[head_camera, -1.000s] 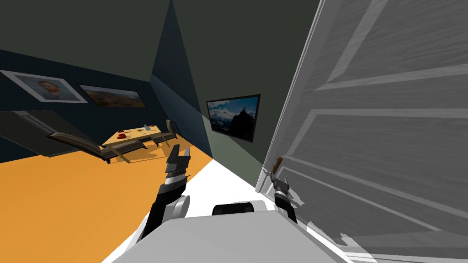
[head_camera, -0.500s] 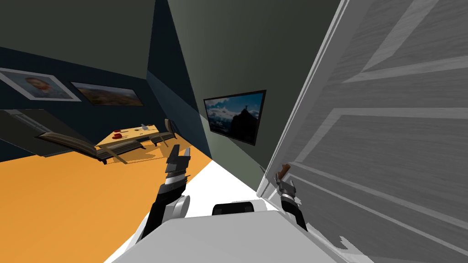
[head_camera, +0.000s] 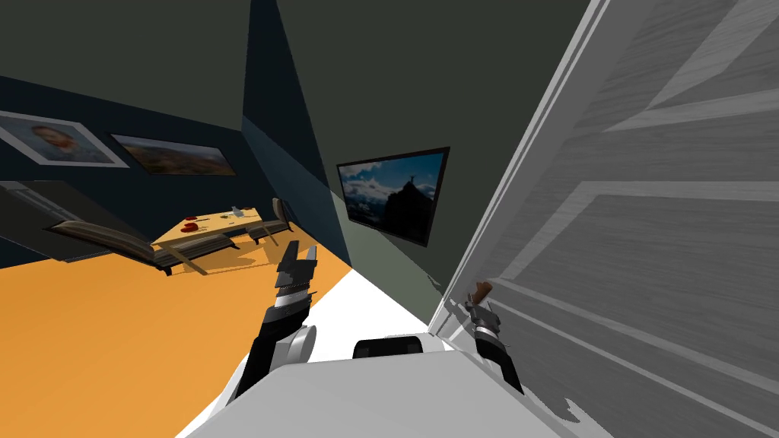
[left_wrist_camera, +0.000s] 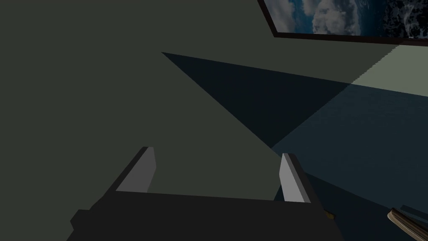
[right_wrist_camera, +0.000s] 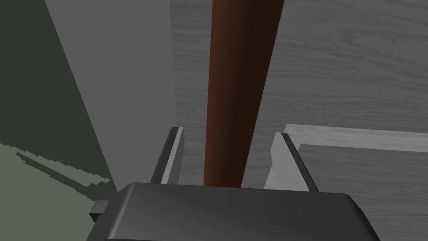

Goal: Pull the door open

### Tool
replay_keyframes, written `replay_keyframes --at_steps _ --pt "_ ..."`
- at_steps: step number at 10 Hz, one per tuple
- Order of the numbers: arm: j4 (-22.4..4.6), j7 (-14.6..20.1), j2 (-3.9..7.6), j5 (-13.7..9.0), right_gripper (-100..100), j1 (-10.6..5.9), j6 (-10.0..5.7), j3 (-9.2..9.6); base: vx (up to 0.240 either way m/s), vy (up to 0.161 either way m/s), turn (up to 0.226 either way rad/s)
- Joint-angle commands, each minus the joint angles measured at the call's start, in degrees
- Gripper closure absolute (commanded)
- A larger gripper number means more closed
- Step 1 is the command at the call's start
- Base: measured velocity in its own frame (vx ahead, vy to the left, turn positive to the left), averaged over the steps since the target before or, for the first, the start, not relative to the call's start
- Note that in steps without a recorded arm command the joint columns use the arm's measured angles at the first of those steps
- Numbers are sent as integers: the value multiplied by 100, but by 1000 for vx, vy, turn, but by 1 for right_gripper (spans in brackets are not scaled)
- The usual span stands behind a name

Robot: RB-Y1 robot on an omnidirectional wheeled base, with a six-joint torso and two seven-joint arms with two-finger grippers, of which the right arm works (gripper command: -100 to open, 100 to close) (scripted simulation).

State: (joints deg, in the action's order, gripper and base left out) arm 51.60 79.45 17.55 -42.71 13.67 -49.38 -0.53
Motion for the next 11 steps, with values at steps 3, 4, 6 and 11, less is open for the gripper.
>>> replay_keyframes --at_steps 3,4,6,11 --pt "-4 -10 4 -2 100 -9 4 -7 -9 1 6" --pt "-4 -10 4 -2 100 -9 4 -7 0 0 0" --pt "52 53 34 63 100 18 -5 113 -69 -6 30" --pt "208 245 144 259 100 127 -35 461 -208 14 62"
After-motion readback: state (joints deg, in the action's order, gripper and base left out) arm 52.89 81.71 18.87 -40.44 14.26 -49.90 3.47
